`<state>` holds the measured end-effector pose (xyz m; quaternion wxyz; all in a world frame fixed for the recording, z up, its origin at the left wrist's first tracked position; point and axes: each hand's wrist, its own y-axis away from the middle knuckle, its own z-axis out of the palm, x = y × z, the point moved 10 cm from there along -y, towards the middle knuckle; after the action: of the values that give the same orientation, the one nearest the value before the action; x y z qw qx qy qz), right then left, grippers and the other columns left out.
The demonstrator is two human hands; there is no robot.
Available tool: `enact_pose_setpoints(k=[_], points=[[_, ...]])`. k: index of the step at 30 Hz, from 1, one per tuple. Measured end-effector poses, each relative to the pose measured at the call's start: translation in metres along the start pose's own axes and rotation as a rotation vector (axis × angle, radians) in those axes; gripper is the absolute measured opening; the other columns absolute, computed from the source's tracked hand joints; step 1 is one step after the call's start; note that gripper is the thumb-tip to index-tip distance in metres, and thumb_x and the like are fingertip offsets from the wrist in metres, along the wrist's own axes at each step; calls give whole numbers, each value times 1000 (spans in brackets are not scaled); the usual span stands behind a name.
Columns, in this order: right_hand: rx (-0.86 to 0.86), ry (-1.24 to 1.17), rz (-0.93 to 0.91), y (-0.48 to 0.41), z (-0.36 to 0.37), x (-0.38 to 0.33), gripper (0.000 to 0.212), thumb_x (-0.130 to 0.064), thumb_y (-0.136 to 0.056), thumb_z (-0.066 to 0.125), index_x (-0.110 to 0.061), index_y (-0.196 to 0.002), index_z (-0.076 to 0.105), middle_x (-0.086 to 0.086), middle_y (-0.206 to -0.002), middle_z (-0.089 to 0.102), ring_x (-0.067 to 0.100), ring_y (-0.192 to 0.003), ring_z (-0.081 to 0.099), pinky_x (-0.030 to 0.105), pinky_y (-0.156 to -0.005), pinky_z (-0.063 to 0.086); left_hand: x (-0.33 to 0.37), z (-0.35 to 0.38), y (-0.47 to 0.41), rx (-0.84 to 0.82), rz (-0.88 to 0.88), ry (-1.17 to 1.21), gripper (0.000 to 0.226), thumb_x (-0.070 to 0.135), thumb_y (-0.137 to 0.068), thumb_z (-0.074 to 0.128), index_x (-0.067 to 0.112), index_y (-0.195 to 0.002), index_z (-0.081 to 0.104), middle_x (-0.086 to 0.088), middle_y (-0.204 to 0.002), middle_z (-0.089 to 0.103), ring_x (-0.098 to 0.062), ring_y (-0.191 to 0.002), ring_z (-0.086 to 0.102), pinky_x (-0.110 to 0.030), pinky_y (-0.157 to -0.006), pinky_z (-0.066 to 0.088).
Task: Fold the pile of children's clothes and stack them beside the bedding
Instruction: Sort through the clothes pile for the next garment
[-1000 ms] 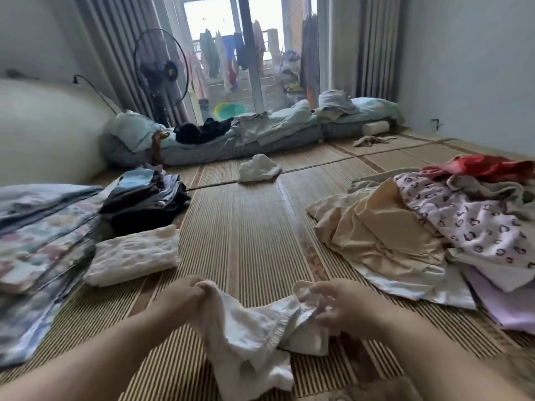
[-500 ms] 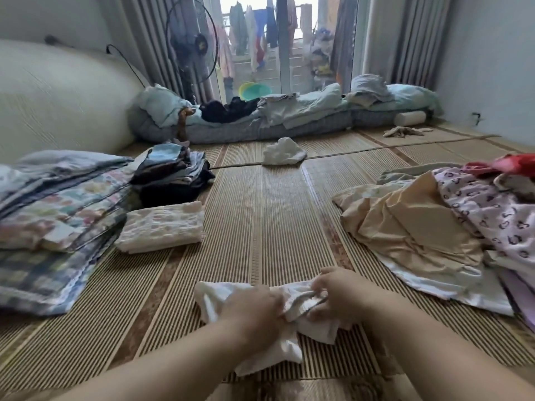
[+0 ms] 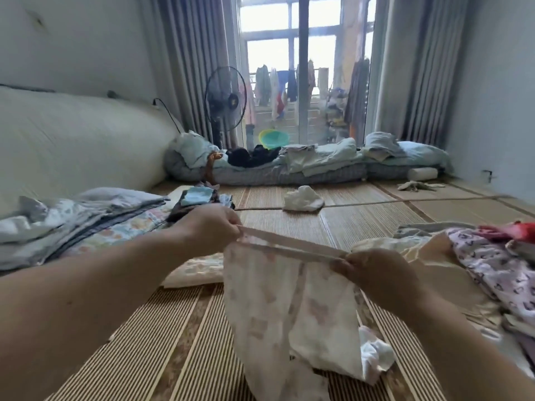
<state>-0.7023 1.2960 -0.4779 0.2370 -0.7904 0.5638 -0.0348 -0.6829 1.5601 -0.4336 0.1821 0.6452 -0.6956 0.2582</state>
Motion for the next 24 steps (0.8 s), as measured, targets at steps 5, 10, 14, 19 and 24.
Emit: enact_pose_setpoints(k=[5, 10, 14, 19, 24], points=[[200, 167, -200, -53, -118, -67, 48, -50, -94, 34, -21, -105, 70, 7, -97, 69, 27, -98, 62, 32, -78, 44, 49, -105, -3, 134, 79, 97, 15, 6, -78, 64, 12, -68, 74, 5, -41, 54, -7, -35, 46, -18, -40, 37], [398, -114, -148, -74, -213, -96, 33, -47, -83, 66, -15, -81, 76, 4, -68, 65, 18, -68, 59, 29, -62, 40, 86, -170, 15, 238, 186, 94, 18, 4, -85, 63, 17, -82, 74, 5, -47, 62, -6, -40, 57, -14, -38, 42], [500, -116, -160, -73, -248, -112, 37, -53, -74, 71, -21, -58, 63, -6, -54, 56, 7, -53, 51, 23, -51, 32, 117, -183, 39, 209, 381, -137, 26, 6, -84, 65, 32, -89, 65, 16, -69, 71, 0, -54, 64, -15, -48, 48], [340, 280, -202, -71, -243, -124, 61, -82, -64, 42, -23, -50, 46, -7, -47, 45, 8, -48, 44, 26, -50, 31, 129, -186, 64, 214, 511, -310, 29, 20, -84, 69, 46, -79, 57, 21, -82, 67, 8, -72, 61, -6, -60, 39], [218, 169, -238, -61, -231, -129, 66, -83, -56, 41, -18, -53, 52, -7, -46, 42, 4, -44, 39, 23, -49, 29, 102, -156, 59, -10, 394, -282, 38, 3, -89, 52, 33, -83, 74, 21, -48, 58, 7, -36, 50, -2, -39, 32]])
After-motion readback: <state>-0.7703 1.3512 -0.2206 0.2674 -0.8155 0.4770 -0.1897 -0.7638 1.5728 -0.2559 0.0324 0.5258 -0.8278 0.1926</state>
